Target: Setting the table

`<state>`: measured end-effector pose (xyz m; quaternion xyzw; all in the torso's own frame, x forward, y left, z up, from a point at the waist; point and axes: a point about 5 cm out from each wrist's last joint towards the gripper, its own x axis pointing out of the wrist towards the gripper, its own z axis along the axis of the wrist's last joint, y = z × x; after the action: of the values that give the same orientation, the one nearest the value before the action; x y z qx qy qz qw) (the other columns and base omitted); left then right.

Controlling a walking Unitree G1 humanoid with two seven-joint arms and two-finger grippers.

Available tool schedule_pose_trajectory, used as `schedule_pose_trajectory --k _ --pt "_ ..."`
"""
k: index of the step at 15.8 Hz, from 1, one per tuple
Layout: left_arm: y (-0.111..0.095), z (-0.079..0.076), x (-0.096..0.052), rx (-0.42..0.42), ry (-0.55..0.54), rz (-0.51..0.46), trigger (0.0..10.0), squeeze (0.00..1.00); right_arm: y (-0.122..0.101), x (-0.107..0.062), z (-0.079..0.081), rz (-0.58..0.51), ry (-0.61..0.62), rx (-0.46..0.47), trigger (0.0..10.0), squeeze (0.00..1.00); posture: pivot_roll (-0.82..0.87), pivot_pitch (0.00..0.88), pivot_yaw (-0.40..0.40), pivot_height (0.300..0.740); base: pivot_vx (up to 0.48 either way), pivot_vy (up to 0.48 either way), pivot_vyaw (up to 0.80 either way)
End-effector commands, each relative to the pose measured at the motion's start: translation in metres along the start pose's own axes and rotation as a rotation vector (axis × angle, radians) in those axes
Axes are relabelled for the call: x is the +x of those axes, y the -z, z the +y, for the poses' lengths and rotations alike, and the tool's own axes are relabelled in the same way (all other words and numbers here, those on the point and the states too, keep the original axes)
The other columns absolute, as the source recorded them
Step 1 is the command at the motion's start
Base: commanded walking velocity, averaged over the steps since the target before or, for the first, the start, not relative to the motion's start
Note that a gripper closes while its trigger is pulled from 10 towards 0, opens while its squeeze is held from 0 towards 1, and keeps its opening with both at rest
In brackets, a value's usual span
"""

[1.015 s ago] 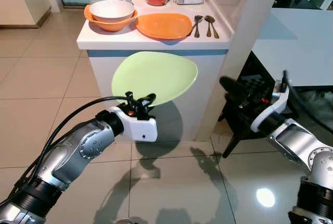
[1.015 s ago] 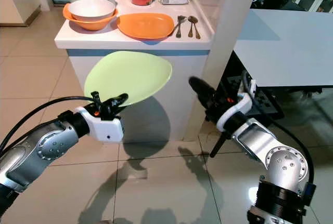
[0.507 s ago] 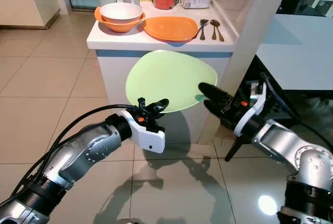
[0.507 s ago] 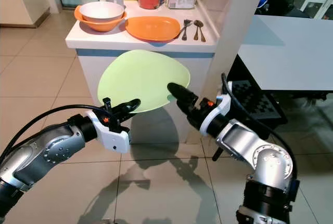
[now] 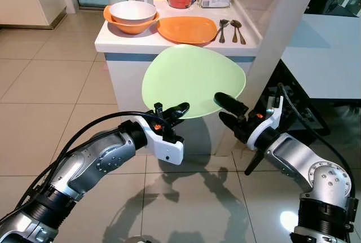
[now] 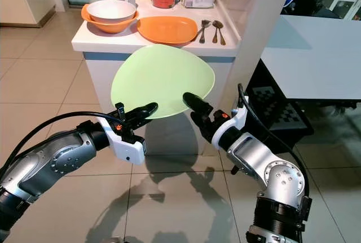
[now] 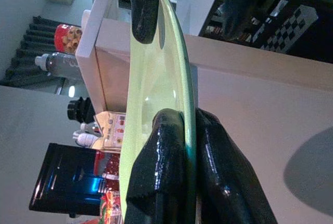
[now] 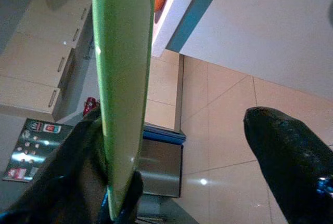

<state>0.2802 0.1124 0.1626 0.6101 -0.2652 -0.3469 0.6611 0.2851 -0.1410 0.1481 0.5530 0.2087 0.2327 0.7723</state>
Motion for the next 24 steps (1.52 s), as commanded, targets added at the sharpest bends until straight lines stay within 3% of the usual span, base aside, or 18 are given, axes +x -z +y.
schedule_pose_trajectory --k 1,14,23,24 --pt "-0.0016 0.0155 0.0033 0.037 -0.059 -0.031 10.0 0.0 -0.0031 0.0009 0.0012 -0.026 -0.008 0.017 0.0 0.0 0.07 0.0 -0.079 0.74 0.0 0.0 0.0" --pt "-0.0074 0.0185 0.0102 0.031 -0.066 -0.082 10.0 0.0 -0.0059 0.0047 -0.0017 -0.095 -0.03 0.063 0.0 0.0 0.07 0.0 -0.068 0.74 0.0 0.0 0.0" --pt "-0.0112 0.0185 0.0101 -0.054 -0.071 -0.107 10.0 0.0 -0.0095 0.0051 -0.0052 -0.127 -0.014 0.083 0.0 0.0 0.07 0.0 -0.073 0.74 0.0 0.0 0.0" --pt "-0.0107 0.0195 0.0102 -0.067 -0.075 -0.104 10.0 0.13 -0.0102 0.0053 -0.0054 -0.132 -0.012 0.084 0.0 0.0 0.07 0.0 -0.073 0.74 0.0 0.0 0.0"
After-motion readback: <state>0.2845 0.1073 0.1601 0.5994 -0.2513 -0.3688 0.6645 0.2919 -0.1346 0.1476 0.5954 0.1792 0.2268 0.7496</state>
